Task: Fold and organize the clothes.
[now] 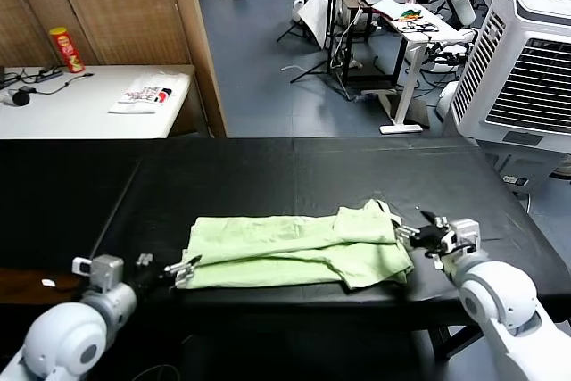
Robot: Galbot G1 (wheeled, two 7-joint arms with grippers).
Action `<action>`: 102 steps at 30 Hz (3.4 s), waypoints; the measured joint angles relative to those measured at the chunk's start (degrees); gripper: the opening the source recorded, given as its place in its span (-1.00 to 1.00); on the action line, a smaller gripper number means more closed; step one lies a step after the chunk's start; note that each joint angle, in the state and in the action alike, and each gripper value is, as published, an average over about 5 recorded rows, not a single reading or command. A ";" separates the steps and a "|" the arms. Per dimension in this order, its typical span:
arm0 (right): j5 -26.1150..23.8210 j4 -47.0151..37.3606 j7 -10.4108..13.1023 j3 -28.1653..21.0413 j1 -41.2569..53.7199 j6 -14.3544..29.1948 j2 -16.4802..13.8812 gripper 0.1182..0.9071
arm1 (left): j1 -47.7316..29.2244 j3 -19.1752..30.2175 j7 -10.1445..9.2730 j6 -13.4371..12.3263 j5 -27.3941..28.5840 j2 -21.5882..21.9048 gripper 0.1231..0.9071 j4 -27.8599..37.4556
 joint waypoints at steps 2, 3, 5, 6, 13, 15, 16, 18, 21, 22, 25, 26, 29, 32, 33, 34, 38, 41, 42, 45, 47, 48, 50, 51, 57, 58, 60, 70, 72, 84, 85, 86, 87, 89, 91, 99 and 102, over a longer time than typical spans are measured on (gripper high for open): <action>-0.50 -2.69 -0.10 -1.63 2.58 0.00 1.41 0.72 | -3.02 0.76 -0.22 -0.27 -0.29 -1.18 0.72 2.41; -0.72 -4.02 -0.19 -2.50 3.80 0.00 2.02 0.72 | -4.60 1.24 -0.27 -0.29 -0.51 -1.85 0.72 3.76; -0.92 -6.47 -0.41 -4.17 5.92 0.00 2.96 0.72 | -7.46 2.19 -0.23 -0.30 -0.99 -3.07 0.72 6.39; -1.01 -7.55 -0.55 -4.98 6.84 0.00 3.35 0.72 | -8.70 2.66 -0.18 -0.31 -1.22 -3.64 0.72 7.65; -2.38 -12.75 -1.72 -9.21 10.67 0.00 5.17 0.36 | -13.58 5.13 0.39 -0.36 -1.66 -6.31 0.72 14.19; -2.64 -13.69 -1.83 -9.95 11.12 0.00 5.51 0.27 | -14.35 5.59 0.52 -0.37 -1.65 -6.88 0.72 15.46; -2.71 -14.06 -1.85 -10.21 11.28 0.00 5.68 0.25 | -14.68 5.82 0.61 -0.37 -1.66 -7.16 0.72 16.04; -2.78 -14.65 -1.85 -10.53 11.49 0.00 5.97 0.18 | -15.24 6.26 0.78 -0.32 -1.74 -7.66 0.72 17.11; -2.82 -15.21 -1.84 -10.78 11.73 0.00 6.20 0.10 | -15.80 6.75 1.04 0.04 -2.27 -8.30 0.72 18.32; -2.83 -15.36 -1.84 -10.83 11.80 0.00 6.25 0.09 | -15.90 6.84 1.18 0.19 -2.51 -8.47 0.72 18.58; -2.86 -15.70 -1.82 -10.90 11.94 0.00 6.37 0.06 | -16.10 7.01 1.65 0.38 -2.94 -8.81 0.72 19.09; -2.89 -15.76 -1.82 -10.91 11.96 0.00 6.41 0.06 | -16.17 7.07 1.76 0.37 -2.94 -8.90 0.72 19.25; -3.01 -15.85 -1.82 -10.90 11.95 0.00 6.53 0.04 | -16.51 7.28 1.90 0.22 -2.80 -9.17 0.72 19.84; -3.11 -15.88 -1.80 -10.86 11.90 0.00 6.63 0.02 | -16.99 7.51 1.99 -0.11 -2.74 -9.46 0.72 20.57; -3.12 -15.88 -1.80 -10.84 11.88 0.00 6.65 0.02 | -17.18 7.58 2.02 -0.20 -2.78 -9.60 0.72 20.81; -3.14 -15.87 -1.79 -10.83 11.87 0.00 6.67 0.02 | -17.39 7.66 2.02 -0.26 -2.85 -9.77 0.72 21.04; -3.21 -15.84 -1.75 -10.75 11.83 0.00 6.70 0.00 | -18.03 8.13 1.99 -0.30 -3.06 -10.44 0.61 21.58; -3.48 -15.80 -1.72 -10.60 11.64 0.01 6.77 -0.13 | -18.26 8.70 1.91 -0.42 -2.76 -10.75 0.31 21.72; -3.72 -15.80 -1.71 -10.54 11.53 0.01 6.82 -0.20 | -18.33 8.88 1.84 -0.52 -2.58 -10.84 0.20 21.82; -4.97 -15.73 -1.50 -10.21 11.07 0.02 7.13 -0.55 | -18.59 9.28 1.57 -1.05 -2.11 -11.12 -0.22 22.26; -6.23 -15.65 -1.15 -9.81 10.65 0.03 7.51 -0.78 | -18.72 9.40 1.47 -1.51 -1.83 -11.35 -0.52 22.49; -6.84 -15.62 -0.93 -9.55 10.42 0.03 7.76 -0.86 | -18.74 9.43 1.46 -1.76 -1.55 -11.48 -0.65 22.53; -7.83 -15.60 -0.37 -9.00 10.00 0.05 8.31 -0.94 | -18.69 9.38 1.47 -2.46 -0.41 -11.81 -0.88 22.41; -8.25 -15.65 -0.11 -8.70 9.81 0.05 8.62 -0.95 | -18.64 9.32 1.50 -2.93 0.48 -12.02 -0.92 22.28; -9.59 -16.17 0.25 -7.43 9.21 0.89 10.21 -0.95 | -18.60 9.17 2.09 -4.87 4.56 -13.33 -0.98 21.64; -9.57 -16.16 0.07 -7.35 9.13 1.20 10.32 -0.95 | -18.67 9.23 2.31 -4.87 4.73 -13.48 -0.98 21.65; -9.44 -16.00 -0.36 -7.26 8.97 1.80 10.40 -0.95 | -18.88 9.40 2.93 -4.85 5.02 -13.67 -0.98 21.78; -7.18 -12.32 -1.35 -5.28 7.42 3.35 8.80 -0.02 | -20.10 8.42 3.72 -5.89 5.42 -13.22 -0.45 22.65; -6.68 -10.82 -1.58 -4.50 6.71 3.35 8.18 0.27 | -20.01 7.90 3.72 -5.94 5.29 -12.72 -0.19 22.36; -3.24 1.05 -2.97 2.65 -1.94 3.33 6.93 0.72 | -11.15 3.30 3.74 -7.18 7.12 -12.63 0.72 13.42; -2.88 2.04 -3.05 3.25 -2.86 3.34 6.94 0.72 | -9.63 3.00 3.80 -7.44 7.69 -13.20 0.72 12.36; -2.55 3.00 -3.07 3.81 -3.72 3.35 6.95 0.72 | -8.23 2.76 3.83 -7.62 8.11 -13.79 0.72 11.46; -2.26 3.94 -3.07 4.38 -4.55 3.35 6.94 0.72 | -6.99 2.55 3.82 -7.71 8.41 -14.40 0.72 10.75; -1.85 5.63 -3.07 5.36 -5.99 3.35 6.87 0.72 | -5.15 2.29 3.80 -7.76 8.77 -15.63 0.72 9.90; -1.49 7.11 -3.07 6.15 -7.15 3.35 6.75 0.72 | -3.94 2.20 3.84 -7.86 9.31 -16.91 0.72 9.54; -1.09 10.80 -3.09 7.15 -9.74 3.57 6.76 0.72 | -2.65 2.81 4.89 -9.25 12.76 -20.41 0.72 10.42; -1.20 11.51 -3.23 7.12 -10.29 3.78 6.82 0.72 | -2.58 3.08 5.00 -9.88 13.51 -21.22 0.70 11.27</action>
